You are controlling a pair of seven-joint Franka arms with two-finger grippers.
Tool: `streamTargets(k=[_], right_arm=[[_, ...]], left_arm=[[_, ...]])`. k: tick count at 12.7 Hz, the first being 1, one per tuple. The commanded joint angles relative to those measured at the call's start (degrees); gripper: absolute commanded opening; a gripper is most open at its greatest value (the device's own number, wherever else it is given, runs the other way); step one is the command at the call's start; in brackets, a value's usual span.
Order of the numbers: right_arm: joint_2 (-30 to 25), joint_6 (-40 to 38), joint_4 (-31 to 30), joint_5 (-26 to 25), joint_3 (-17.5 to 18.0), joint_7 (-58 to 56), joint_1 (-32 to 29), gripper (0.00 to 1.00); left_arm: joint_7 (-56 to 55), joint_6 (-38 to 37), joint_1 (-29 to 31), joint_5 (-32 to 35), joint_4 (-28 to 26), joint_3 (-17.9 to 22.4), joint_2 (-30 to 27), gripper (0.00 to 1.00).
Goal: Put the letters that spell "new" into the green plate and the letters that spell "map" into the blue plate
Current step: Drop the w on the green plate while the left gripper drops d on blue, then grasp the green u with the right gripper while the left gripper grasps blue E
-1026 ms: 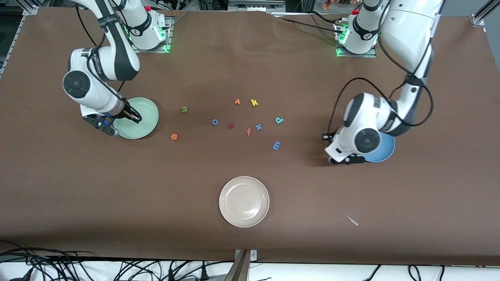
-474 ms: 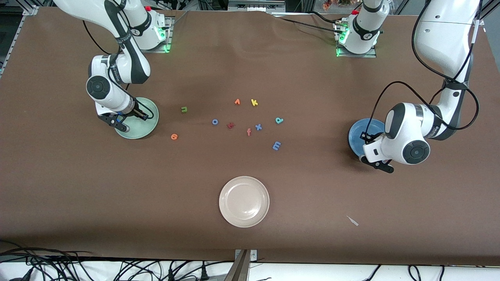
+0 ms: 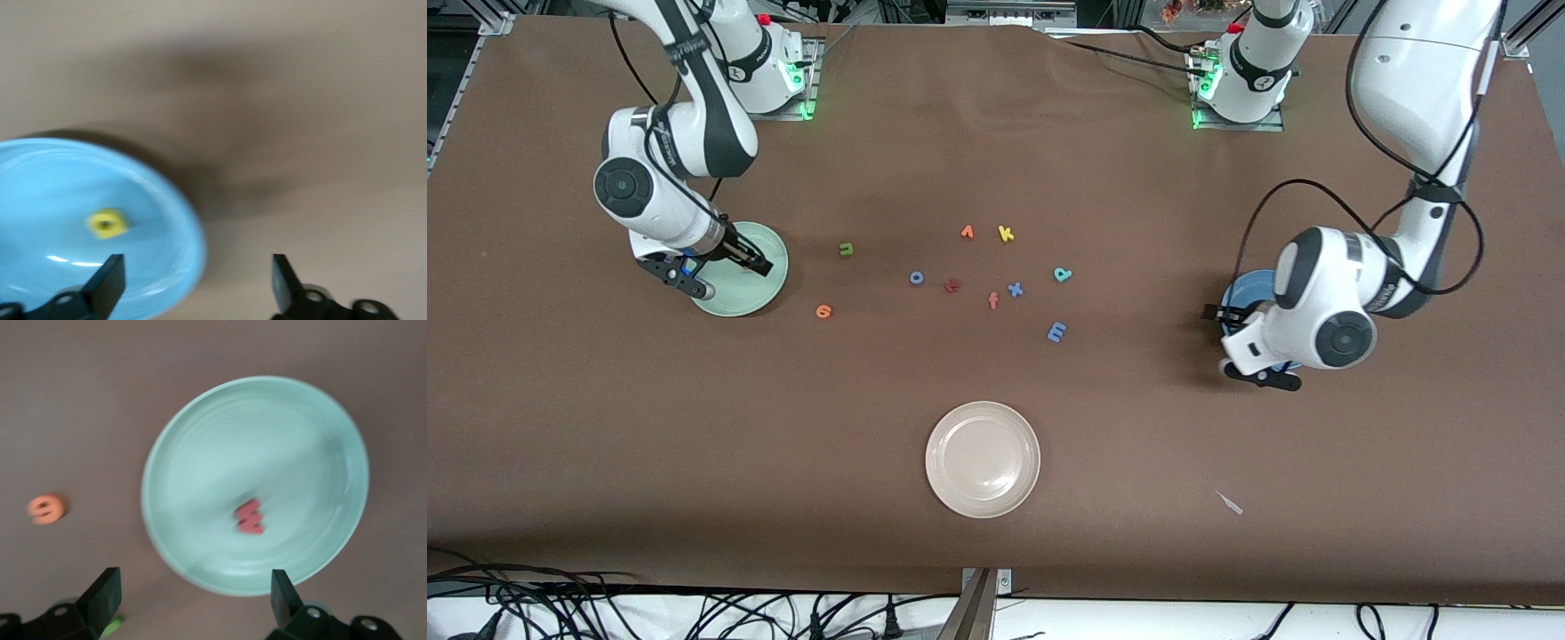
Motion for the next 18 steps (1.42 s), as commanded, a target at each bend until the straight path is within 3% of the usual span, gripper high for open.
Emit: streamTargets(k=[1, 3, 5, 7, 9, 12, 14, 18], right_arm=[[-0.94, 1.83, -0.39, 1.32, 5.25, 3.0, 0.19, 0.99], [-0.68, 4.3, -0.39, 4.04, 8.77, 14.03, 0.19, 0.94], [0.29, 4.92, -0.74, 4.4, 9.31, 18.46, 0.19, 0.94], [2.12, 6.67, -1.53, 6.41, 9.13, 25.98, 0.19, 0.94], [3.97, 9.31, -2.06, 6.42, 12.19, 37.41, 0.28, 0.94], [6.78, 12.11, -2.94, 6.42, 13.08, 47.18, 1.15, 0.91], [7.76, 17.99, -5.39, 6.33, 13.09, 52.3, 2.99, 0.91], [9.17, 24.08, -8.48, 6.33, 13.18, 52.67, 5.18, 0.89]], left_arm=[[-14.31, 3.62, -0.8, -0.8, -0.85, -5.22, -1.24, 1.0], [-25.91, 11.07, -1.5, -0.37, -0.85, -9.27, 0.33, 1.0], [-30.09, 16.45, -7.28, 1.38, 0.03, -9.37, 1.74, 1.0], [-30.27, 20.49, -9.24, 4.89, 2.65, -9.37, 4.63, 1.0], [-30.97, 20.6, -12.13, 11.47, 5.47, -9.46, 7.8, 1.0], [-31.68, 20.86, -12.84, 16.49, 7.57, -9.2, 11.05, 1.0], [-32.03, 20.51, -14.67, 17.48, 11.97, -9.2, 13.96, 1.0], [-32.12, 20.51, -15.39, 17.48, 12.6, -8.84, 15.37, 1.0]])
